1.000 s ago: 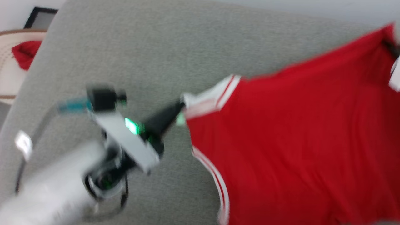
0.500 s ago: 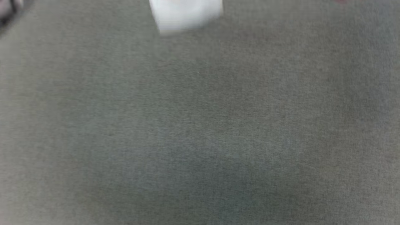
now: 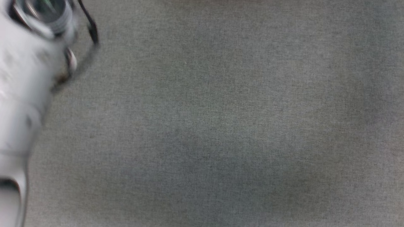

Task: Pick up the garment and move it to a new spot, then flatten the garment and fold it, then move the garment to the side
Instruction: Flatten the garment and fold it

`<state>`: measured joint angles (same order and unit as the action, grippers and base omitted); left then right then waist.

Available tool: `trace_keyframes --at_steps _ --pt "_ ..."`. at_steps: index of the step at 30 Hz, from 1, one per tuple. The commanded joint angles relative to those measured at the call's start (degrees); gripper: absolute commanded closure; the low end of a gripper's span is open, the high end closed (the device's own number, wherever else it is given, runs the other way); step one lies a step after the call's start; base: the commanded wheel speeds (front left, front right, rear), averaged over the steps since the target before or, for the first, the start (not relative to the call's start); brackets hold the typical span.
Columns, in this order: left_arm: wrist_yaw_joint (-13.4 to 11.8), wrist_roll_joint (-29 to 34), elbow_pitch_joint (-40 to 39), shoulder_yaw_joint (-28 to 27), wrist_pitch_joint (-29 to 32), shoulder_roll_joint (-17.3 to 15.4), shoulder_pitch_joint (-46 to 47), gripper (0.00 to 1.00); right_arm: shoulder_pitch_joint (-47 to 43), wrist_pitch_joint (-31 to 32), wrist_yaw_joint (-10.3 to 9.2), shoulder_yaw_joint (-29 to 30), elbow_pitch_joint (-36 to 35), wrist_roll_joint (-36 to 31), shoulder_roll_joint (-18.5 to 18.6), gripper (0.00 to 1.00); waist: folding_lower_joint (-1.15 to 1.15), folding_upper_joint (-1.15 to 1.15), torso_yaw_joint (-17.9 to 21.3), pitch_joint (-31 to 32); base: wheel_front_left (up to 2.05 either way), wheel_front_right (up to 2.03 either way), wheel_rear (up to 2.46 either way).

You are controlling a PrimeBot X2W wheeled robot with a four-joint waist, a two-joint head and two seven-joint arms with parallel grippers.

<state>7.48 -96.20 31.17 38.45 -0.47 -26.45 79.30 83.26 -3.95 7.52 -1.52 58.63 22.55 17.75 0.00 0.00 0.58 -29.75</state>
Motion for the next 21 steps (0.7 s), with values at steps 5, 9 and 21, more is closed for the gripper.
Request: trace_keyframes --at_steps 5,9,21 --pt "0.0 2.63 -9.79 0.29 -3.78 -1.88 -13.07 1.0 -10.92 1.95 -0.07 -7.12 -7.5 7.65 2.54 1.0 0.0 0.0 -0.16 1.08 0.0 0.0 0.0" --pt "0.0 2.44 -19.28 -0.75 -6.92 -3.66 -24.26 1.0 -22.63 4.52 -0.06 -11.85 -17.46 14.25 6.81 1.0 0.0 0.0 -0.55 2.72 0.0 0.0 0.0" --pt "0.0 8.86 -40.15 2.79 -12.06 -12.79 -49.34 1.0 -59.33 13.82 -0.05 -4.84 -47.87 21.03 15.52 1.0 0.0 0.0 -1.12 7.21 0.0 0.0 0.0"
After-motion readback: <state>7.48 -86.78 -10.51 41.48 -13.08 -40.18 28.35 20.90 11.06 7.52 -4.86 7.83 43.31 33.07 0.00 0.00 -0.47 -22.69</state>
